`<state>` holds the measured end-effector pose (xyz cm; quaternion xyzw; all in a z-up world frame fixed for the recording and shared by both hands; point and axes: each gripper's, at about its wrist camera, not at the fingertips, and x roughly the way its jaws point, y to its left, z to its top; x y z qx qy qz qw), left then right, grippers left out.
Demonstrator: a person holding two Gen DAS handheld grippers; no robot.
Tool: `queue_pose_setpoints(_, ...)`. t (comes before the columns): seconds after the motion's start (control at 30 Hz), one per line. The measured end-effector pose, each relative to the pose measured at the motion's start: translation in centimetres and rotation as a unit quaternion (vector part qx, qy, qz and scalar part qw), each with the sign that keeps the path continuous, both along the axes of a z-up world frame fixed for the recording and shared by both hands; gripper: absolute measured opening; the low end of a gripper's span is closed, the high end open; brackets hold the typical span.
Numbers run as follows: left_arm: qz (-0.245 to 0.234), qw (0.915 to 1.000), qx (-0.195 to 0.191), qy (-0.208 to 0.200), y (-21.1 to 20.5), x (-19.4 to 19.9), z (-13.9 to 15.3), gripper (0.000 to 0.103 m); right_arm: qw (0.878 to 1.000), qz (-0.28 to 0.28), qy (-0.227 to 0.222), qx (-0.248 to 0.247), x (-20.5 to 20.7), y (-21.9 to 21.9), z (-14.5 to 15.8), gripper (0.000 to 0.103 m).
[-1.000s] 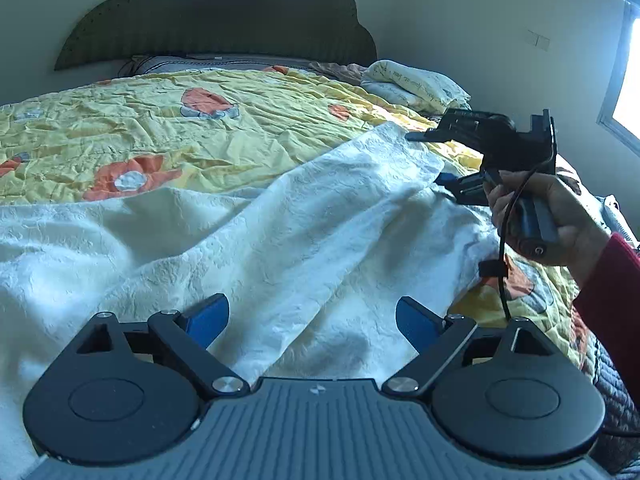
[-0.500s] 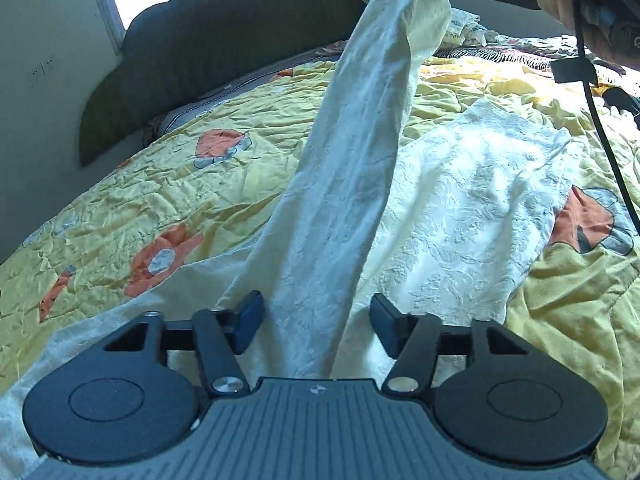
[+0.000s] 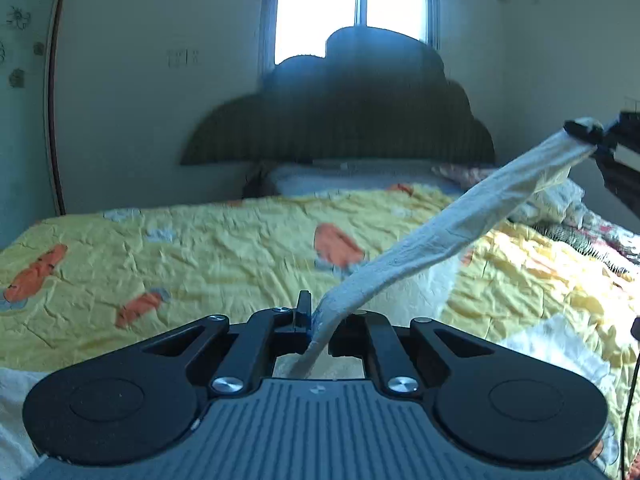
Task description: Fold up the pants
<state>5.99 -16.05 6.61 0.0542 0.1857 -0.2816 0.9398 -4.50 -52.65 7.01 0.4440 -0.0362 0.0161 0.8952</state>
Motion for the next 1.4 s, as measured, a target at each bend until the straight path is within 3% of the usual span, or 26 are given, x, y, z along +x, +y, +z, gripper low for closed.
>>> queue_pose_setpoints(0.07,-0.031,0.9987,0.037,-0.019,-0.6,-1.9,-0.1,0.009,1.0,-0.024,0.006,0.002,-2.4,0.3,-0.9,0.005)
queue_pose_setpoints(0.13,-0.101,0.9908,0.089,0.006,-1.9,-4.0,-2.6,0.01,0.996,-0.058,0.07,0.026,-4.7,-0.3,-4.1,0.005)
queue_pose_setpoints(0.2,-0.155,0.9765,0.144,0.038,-3.4,-5.7,-6.5,0.01,0.982,-0.093,0.152,0.068,-6.8,-1.1,-8.5,0.006)
queue_pose_setpoints(0.3,-0.175,0.9629,0.196,0.06,-4.9,-7.1,-10.4,0.009,0.958,-0.109,0.219,0.151,-9.6,-1.9,-14.8,0.006)
queue_pose_setpoints(0.37,-0.175,0.9629,0.199,0.053,-5.1,-7.3,-10.5,0.009,0.951,-0.115,0.228,0.173,-10.6,-1.9,-16.6,0.006)
queue_pose_setpoints(0.57,-0.177,0.9643,0.189,0.055,-4.7,-7.2,-9.6,0.01,0.954,-0.118,0.246,0.123,-11.0,-1.4,-15.6,0.006)
queue_pose_setpoints(0.77,-0.179,0.9593,0.214,0.044,-4.9,-8.0,-10.8,0.01,0.942,-0.139,0.299,0.069,-11.7,-0.2,-15.6,0.006)
queue_pose_setpoints(0.83,-0.18,0.9579,0.218,0.052,-5.2,-7.6,-11.3,0.022,0.938,-0.14,0.309,0.07,-11.5,-0.6,-16.3,0.007)
queue_pose_setpoints(0.97,-0.178,0.9605,0.202,0.072,-4.6,-7.0,-10.8,0.033,0.93,-0.16,0.327,0.045,-11.4,-0.6,-15.4,0.01)
queue_pose_setpoints(1.0,-0.175,0.9604,0.202,0.078,-4.4,-6.8,-10.6,0.039,0.923,-0.189,0.335,0.022,-11.5,-0.3,-14.6,0.016)
queue_pose_setpoints(1.03,-0.173,0.9607,0.199,0.085,-4.1,-6.6,-10.3,0.043,0.905,-0.237,0.354,-0.01,-11.5,0.3,-13.5,0.021)
queue_pose_setpoints(1.1,-0.177,0.9615,0.181,0.106,-3.2,-6.1,-9.6,0.049,0.833,-0.357,0.402,-0.132,-10.3,2.6,-10.9,0.041)
queue_pose_setpoints(1.13,-0.182,0.9602,0.174,0.121,-2.8,-5.8,-9.2,0.054,0.814,-0.373,0.402,-0.192,-9.3,4.0,-9.9,0.044)
queue_pose_setpoints(1.17,-0.188,0.9586,0.168,0.131,-2.5,-5.7,-8.9,0.056,0.818,-0.352,0.393,-0.229,-8.4,5.0,-9.3,0.054)
queue_pose_setpoints(1.2,-0.194,0.9582,0.16,0.136,-2.1,-5.7,-8.6,0.06,0.837,-0.297,0.38,-0.259,-7.3,5.9,-8.9,0.063)
queue_pose_setpoints(1.23,-0.196,0.9583,0.155,0.139,-1.7,-5.6,-8.3,0.064,0.865,-0.204,0.365,-0.277,-5.6,6.8,-8.8,0.064)
queue_pose_setpoints(1.27,-0.197,0.958,0.153,0.142,-1.4,-5.6,-8.1,0.065,0.882,-0.121,0.362,-0.277,-3.9,7.4,-9.1,0.064)
queue_pose_setpoints(1.3,-0.195,0.958,0.153,0.145,-1.2,-5.6,-7.9,0.066,0.888,-0.056,0.368,-0.271,-2.3,7.9,-9.8,0.064)
queue_pose_setpoints(1.33,-0.194,0.9581,0.151,0.148,-0.7,-5.5,-7.8,0.066,0.885,-0.013,0.38,-0.268,-0.6,8.4,-10.8,0.064)
queue_pose_setpoints(1.4,-0.191,0.9583,0.142,0.158,0.5,-5.2,-7.3,0.066,0.865,-0.011,0.415,-0.283,1.6,8.2,-12.6,0.064)
